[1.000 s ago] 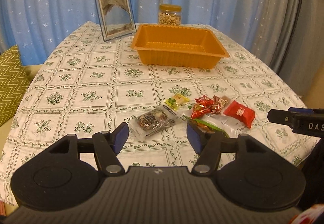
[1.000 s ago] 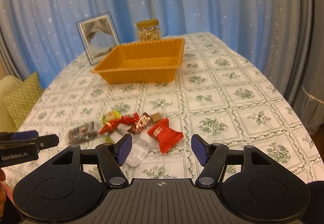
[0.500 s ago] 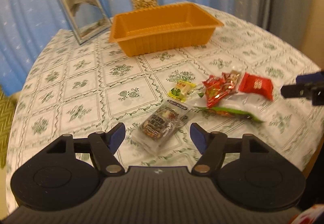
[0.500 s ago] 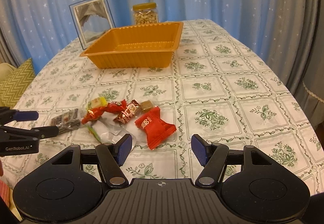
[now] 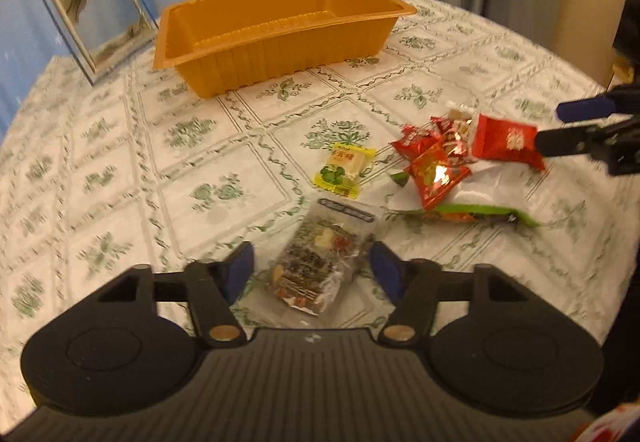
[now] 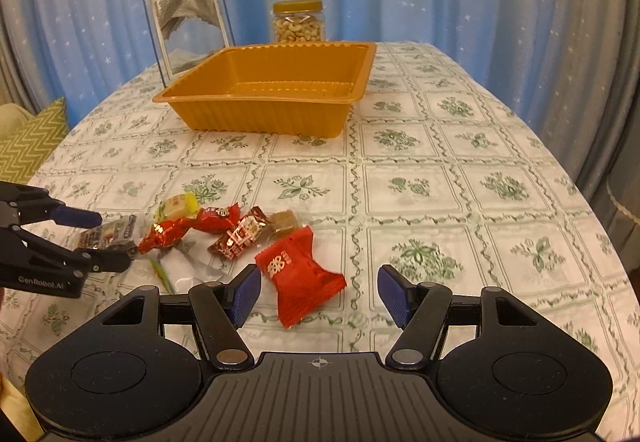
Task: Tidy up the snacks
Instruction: 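Grasp the clear nut-bar pack with the left tool while the right tool grasps the red square packet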
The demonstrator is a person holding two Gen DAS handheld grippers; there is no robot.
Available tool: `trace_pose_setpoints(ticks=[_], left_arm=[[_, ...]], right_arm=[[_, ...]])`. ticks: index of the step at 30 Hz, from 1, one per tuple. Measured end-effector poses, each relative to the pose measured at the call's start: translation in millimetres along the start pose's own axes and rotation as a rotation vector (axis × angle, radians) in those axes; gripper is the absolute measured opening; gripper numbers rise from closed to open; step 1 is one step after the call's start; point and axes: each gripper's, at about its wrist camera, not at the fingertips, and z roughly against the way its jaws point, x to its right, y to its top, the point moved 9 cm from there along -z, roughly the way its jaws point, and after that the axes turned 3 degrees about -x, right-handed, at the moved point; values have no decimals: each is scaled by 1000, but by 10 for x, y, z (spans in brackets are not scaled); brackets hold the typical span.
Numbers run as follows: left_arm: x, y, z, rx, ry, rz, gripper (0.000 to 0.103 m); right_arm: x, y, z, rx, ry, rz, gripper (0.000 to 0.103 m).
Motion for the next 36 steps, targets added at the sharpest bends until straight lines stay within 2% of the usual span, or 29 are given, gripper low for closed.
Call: trace_pose_setpoints(ticks=[7,11,15,20,22,24,25,32,36], left_arm=[[25,-110,103,-21,66,170,51],[85,-144,144,-3,105,174,52],[76,-129,142,8,109,157,56],[83,-125,130,18,103,132,58],[84,-130,131,18,100,137,57],[96,-135,138,15,88,147,52],[109,-139,147,13,88,146,49],[176,-203,230,6,106,189,34],[230,-262,290,-1,118,236,34]], right_arm=[[-94,90,-178,-1,24,114,65],[-171,48,-301,-41,32,194,64],[-185,-21,-377,-65,41,212,64],[-166,-57,-392,-72,47,195,44],[-167,-57,-381,-75,44,189,42],[-161,-67,-360,-77,46,177,39],[-155,-68,-345,-75,42,170,34],[-79,-29,-201,-45,22,98,32],[-78,-49,-72,-28,24,69,32]])
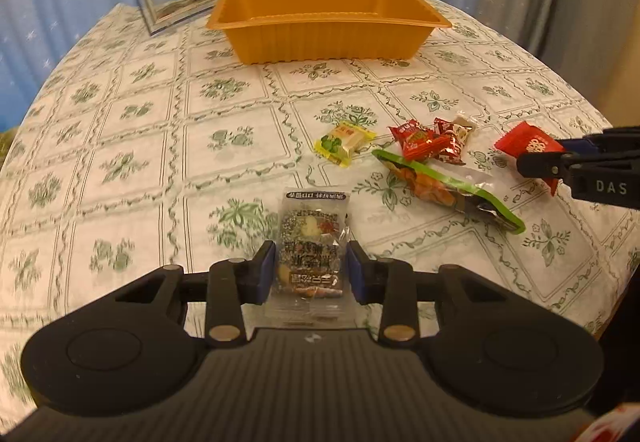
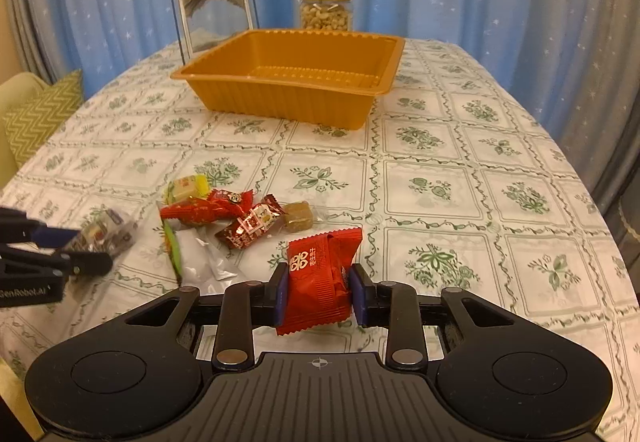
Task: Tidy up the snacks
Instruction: 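Carry both packs over the orange tray and open both tools to release them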
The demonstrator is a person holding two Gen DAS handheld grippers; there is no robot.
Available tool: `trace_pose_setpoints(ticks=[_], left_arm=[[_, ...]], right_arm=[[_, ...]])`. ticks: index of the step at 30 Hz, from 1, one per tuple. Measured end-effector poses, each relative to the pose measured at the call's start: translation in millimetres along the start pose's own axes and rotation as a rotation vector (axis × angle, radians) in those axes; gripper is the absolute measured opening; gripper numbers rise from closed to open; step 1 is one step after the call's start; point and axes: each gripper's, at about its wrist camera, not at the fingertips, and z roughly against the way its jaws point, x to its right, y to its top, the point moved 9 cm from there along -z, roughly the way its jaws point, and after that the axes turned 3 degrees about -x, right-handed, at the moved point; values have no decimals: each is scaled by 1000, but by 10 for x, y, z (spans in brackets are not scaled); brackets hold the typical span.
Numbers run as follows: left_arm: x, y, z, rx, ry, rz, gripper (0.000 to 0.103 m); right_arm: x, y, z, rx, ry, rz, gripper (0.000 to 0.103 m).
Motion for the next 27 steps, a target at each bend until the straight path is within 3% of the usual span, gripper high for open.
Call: trace_pose_setpoints(ticks=[12,27], left_arm=[[113,-105,345,25,27,100,33],[212,47,769,90,41,121,33]], right_arm=[[-91,-81,394,46,11,-48,32],[-223,-1,752,99,28,-51,32]])
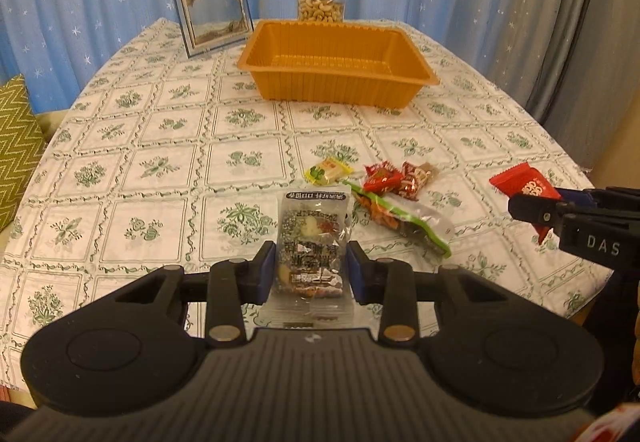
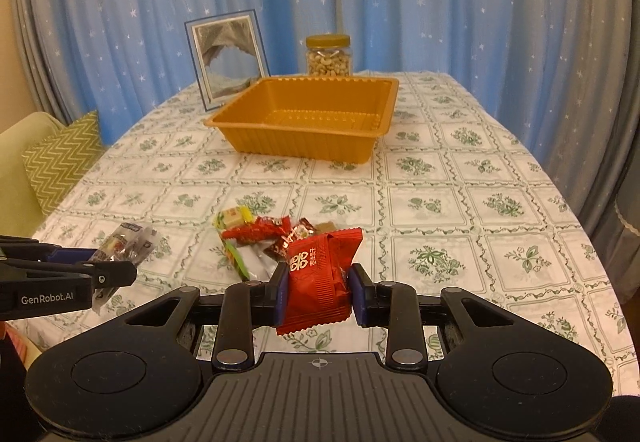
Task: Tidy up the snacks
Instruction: 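Carry both packs over the orange tray and open both tools to release them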
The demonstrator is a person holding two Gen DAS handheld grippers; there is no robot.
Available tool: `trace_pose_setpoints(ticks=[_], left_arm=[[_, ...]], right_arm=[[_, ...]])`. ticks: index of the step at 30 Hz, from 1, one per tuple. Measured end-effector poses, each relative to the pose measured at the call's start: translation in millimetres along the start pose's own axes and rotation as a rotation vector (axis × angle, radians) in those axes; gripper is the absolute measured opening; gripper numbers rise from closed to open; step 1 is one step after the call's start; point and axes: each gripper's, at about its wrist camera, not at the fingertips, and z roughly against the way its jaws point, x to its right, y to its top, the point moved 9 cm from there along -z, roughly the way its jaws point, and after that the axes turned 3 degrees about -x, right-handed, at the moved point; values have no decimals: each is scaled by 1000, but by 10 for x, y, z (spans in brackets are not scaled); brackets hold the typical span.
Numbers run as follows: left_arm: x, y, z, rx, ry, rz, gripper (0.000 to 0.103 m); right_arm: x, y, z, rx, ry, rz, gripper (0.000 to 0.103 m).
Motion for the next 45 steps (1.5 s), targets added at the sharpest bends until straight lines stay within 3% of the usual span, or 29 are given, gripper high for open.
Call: trace_pose_setpoints(ticks=[24,35,45], left_arm=[[58,332,-33,42,-15,-21,33],[51,913,-203,105,-16,-63,34],[-58,1544,-590,144,-20,-77,34]], right_arm=[[64,331,-8,52,0,-4,32],[135,838,-255,104,8,13,32],[199,1341,-762,104,13,-3,32]])
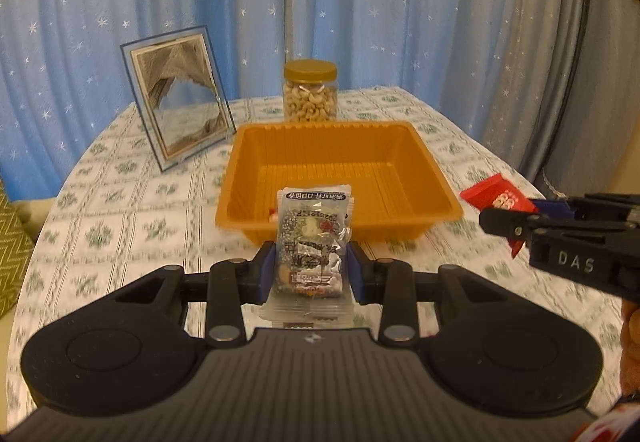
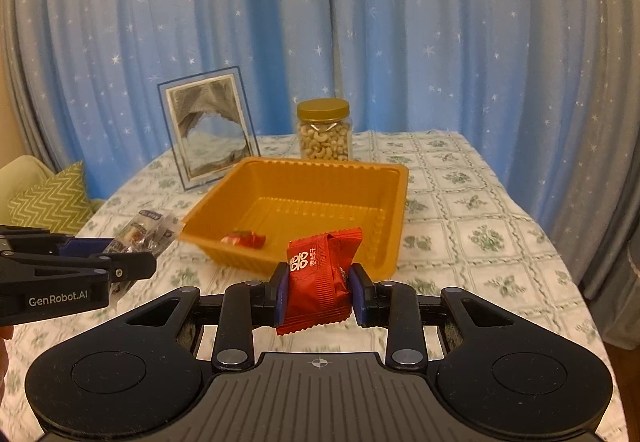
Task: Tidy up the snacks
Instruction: 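Carry both packs over the orange tray and open both tools to release them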
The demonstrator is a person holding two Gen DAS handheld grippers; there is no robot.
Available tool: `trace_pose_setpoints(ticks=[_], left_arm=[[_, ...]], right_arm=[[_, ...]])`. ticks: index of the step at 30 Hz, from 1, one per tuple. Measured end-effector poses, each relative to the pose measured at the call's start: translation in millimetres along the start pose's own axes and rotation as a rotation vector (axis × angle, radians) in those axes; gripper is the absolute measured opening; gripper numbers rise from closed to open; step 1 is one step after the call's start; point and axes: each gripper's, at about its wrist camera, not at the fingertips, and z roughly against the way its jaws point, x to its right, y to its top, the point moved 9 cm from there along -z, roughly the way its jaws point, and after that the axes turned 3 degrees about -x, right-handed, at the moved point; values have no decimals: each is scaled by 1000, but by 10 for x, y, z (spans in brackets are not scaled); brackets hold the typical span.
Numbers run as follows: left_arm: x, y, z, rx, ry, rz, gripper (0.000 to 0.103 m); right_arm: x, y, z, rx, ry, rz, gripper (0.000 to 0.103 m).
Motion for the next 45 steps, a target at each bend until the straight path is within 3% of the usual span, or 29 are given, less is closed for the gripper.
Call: trace_pose_setpoints(ticks=[13,31,34,45], left_arm=[[-167,346,-640,2,3,17,34],[-177,576,-1305,-9,-54,43,35],[-187,596,-1353,16,-79,70,37],[-295,576,-1230,17,-30,62,38]], right_arm=[[75,343,-700,-23,-11,-31,32],[386,475,-1207,-42,-53,-109,32],[420,459,-1219,-47,-57,-114,32],[366,491,-1206,-34,-17,-143,32]])
